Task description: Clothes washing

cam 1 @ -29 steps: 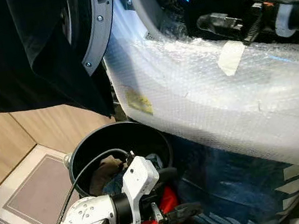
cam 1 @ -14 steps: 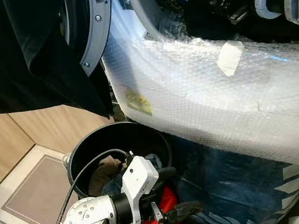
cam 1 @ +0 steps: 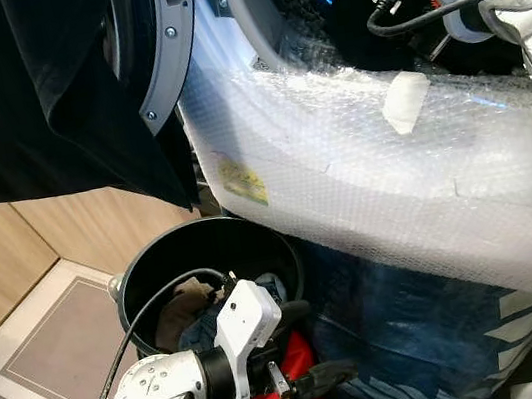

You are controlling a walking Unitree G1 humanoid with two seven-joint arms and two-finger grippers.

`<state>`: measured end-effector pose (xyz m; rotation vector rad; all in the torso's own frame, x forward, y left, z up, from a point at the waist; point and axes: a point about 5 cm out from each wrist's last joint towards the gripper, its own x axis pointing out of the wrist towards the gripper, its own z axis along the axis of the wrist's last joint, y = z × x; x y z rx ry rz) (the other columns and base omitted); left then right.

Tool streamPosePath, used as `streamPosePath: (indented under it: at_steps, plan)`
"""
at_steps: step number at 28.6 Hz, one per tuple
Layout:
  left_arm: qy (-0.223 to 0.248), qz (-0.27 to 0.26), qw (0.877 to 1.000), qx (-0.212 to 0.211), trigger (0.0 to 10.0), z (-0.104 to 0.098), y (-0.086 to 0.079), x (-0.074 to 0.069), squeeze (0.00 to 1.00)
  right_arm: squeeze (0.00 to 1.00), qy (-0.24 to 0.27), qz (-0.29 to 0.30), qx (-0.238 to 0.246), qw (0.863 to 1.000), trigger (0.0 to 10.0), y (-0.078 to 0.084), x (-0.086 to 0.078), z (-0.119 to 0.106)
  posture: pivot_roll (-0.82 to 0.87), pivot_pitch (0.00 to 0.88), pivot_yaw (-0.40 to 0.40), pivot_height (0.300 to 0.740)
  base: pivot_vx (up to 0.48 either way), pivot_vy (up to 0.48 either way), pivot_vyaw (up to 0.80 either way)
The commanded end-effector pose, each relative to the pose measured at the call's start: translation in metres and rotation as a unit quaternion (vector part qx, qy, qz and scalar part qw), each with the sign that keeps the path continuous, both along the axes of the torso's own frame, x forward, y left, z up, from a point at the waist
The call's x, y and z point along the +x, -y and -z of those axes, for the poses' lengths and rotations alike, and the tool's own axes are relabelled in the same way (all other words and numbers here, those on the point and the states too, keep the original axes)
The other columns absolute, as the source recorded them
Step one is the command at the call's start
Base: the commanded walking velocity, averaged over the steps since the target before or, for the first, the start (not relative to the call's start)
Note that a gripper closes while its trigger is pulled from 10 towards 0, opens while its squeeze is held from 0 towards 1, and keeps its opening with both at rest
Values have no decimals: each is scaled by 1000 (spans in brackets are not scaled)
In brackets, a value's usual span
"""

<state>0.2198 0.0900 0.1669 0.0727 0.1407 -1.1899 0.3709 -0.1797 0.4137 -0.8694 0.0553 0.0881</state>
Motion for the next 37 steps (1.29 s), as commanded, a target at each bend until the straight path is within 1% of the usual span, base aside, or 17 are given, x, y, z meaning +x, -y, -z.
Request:
streamPosePath:
  at_steps: [1, 5, 7, 11, 14, 18, 19, 23, 27, 28, 30, 31, 32, 33, 34, 36, 37]
  plan:
    - [4, 3, 1000, 1, 10000, -2, 1, -4, 0, 0, 18, 82, -3, 996, 10000, 27, 3, -13, -100, 159, -23, 740, 0, 0, 0]
    - [2, 1, 1000, 1, 10000, -2, 1, -4, 0, 0, 35, 131, 13, 991, 10000, 44, 6, -21, -102, 164, -25, 740, 0, 0, 0]
    - [1, 1, 1000, 0, 10000, -1, 2, -5, 0, 0, 67, 180, 37, 981, 10000, 61, 4, -31, -104, 168, -25, 740, 0, 0, 0]
    - [-1, 1, 1000, 1, 10000, -1, 1, -5, 0, 0, 104, 222, 50, 968, 10000, 75, -2, -42, -105, 168, -22, 740, 0, 0, 0]
    - [-1, 1, 1000, 3, 10000, -1, 1, -5, 0, 0, 138, 248, 63, 957, 10000, 82, -6, -53, -104, 166, -22, 740, 0, 0, 0]
    - [1, -2, 1000, 5, 10000, -1, 0, -3, 0, 0, 168, 257, 87, 948, 10000, 82, -9, -63, -103, 162, -21, 740, 0, 0, 0]
    - [1, -4, 1000, 5, 10000, -1, 0, -3, 0, 0, 173, 244, 122, 946, 10000, 77, -10, -68, -103, 160, -22, 740, 0, 0, 0]
    - [1, -6, 1000, 5, 10000, -1, 0, -3, 0, 0, 183, 218, 167, 944, 10000, 71, -10, -71, -99, 151, -25, 740, 0, 0, 0]
    - [3, -9, 1000, 7, 10000, 0, 0, -2, 0, 0, 194, 166, 172, 952, 10000, 64, -8, -70, -94, 145, -24, 740, 0, 0, 0]
    - [4, -10, 1000, 8, 10000, 0, 0, -2, 0, 0, 189, 131, 196, 953, 10000, 61, -8, -68, -94, 143, -23, 740, 0, 0, 0]
    - [4, -11, 1000, 9, 10000, 0, 0, -2, 0, 0, 186, 113, 215, 952, 10000, 61, -9, -68, -94, 143, -23, 740, 0, 0, 0]
    - [6, -13, 1000, 13, 10000, 1, -1, -2, 0, 0, 181, 75, 255, 947, 10000, 60, -10, -66, -93, 136, -14, 740, 0, 0, 0]
    - [8, -14, 1000, 15, 10000, 1, -1, -1, 0, 0, 179, 56, 273, 944, 10000, 60, -11, -65, -93, 136, -14, 740, 0, 0, 0]
    - [11, -17, 1000, 19, 10000, 2, -2, 0, 0, 0, 172, 16, 311, 935, 10000, 59, -13, -64, -92, 133, -12, 740, 0, 0, 0]
    - [11, -17, 1000, 19, 10000, 2, -2, 0, 0, 0, 172, 16, 311, 935, 10000, 59, -13, -64, -92, 133, -12, 740, 0, 0, 0]
    - [9, -21, 999, 27, 10000, 3, -2, 2, 0, 0, 186, -59, 332, 923, 10000, 60, -19, -62, -92, 128, -6, 740, 0, 0, 0]
    - [9, -21, 999, 27, 10000, 3, -2, 2, 0, 0, 186, -59, 332, 923, 10000, 60, -19, -62, -92, 128, -6, 740, 0, 0, 0]
